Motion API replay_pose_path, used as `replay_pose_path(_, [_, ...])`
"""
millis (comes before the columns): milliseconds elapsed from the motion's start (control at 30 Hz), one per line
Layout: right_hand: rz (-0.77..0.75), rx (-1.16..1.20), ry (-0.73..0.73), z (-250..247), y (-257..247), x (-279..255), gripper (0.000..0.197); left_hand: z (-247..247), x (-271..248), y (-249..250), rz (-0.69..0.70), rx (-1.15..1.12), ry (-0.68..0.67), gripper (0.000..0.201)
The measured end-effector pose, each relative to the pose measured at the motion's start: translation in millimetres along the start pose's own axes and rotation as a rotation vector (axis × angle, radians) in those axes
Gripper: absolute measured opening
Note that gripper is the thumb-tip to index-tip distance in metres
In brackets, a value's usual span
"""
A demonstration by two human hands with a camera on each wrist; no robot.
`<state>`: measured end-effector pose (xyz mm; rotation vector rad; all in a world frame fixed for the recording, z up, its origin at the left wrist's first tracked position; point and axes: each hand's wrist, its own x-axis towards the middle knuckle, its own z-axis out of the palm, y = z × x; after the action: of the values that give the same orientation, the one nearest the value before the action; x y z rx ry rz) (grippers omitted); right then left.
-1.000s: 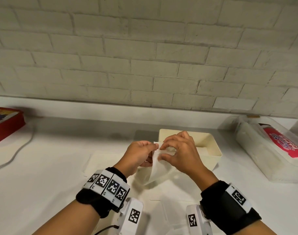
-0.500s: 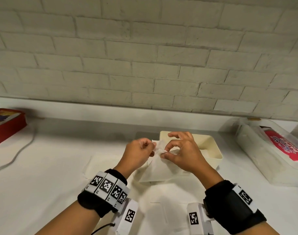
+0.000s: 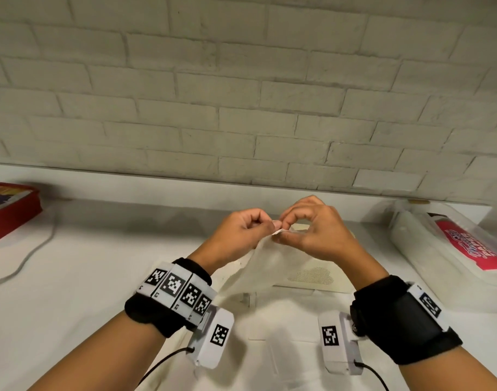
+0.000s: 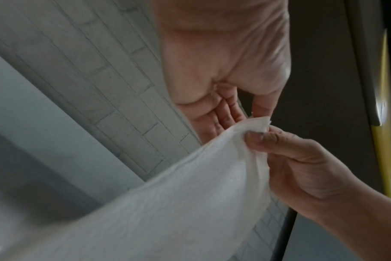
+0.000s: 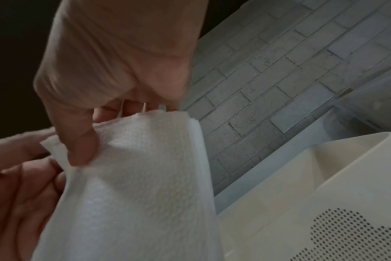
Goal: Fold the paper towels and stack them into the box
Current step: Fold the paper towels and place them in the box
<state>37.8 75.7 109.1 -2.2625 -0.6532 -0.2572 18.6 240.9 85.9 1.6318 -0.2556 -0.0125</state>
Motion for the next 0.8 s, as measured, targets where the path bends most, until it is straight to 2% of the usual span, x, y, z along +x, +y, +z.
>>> replay_pose_path(100, [0.048, 0.007, 0.015, -5.8, -2.5, 2.8, 0.031, -0.4, 1.4, 7.3, 0.019, -0.017, -0.029, 0.022])
replay_pose_path(233, [0.093, 0.157, 0.012, -7.3, -3.7, 5.4, 0.031, 0.4, -1.0, 6.1, 0.03, 0.004, -0.09, 0.028])
replay_pose_path(400, [0.136, 0.344, 0.012, -9.6, -8.7, 6.4, 0.031, 6.9, -6.1, -1.8, -0.045, 0.111, -0.071, 0.051])
replay_pose_path(500, [0.13, 0.392, -0.072, -15.6, -12.6, 5.8, 0.032, 7.4, -6.8, -4.0, -0.079, 0.117, -0.094, 0.059])
replay_pose_path(600, [0.191, 0.172, -0.254, -22.4, -13.4, 5.8, 0.047, 8.1, -4.9, -3.4, -0.058, 0.144, -0.096, 0.052])
replay_pose_path(667, [0.19, -0.005, -0.319, -24.2, -16.2, 5.4, 0.038, 9.0, -2.7, -3.8, -0.043, 0.17, -0.096, 0.044])
replay_pose_path(800, [0.18, -0.175, -0.266, -28.1, -25.8, 3.0, 0.021, 7.4, -2.1, -12.3, -0.089, 0.266, -0.094, 0.032])
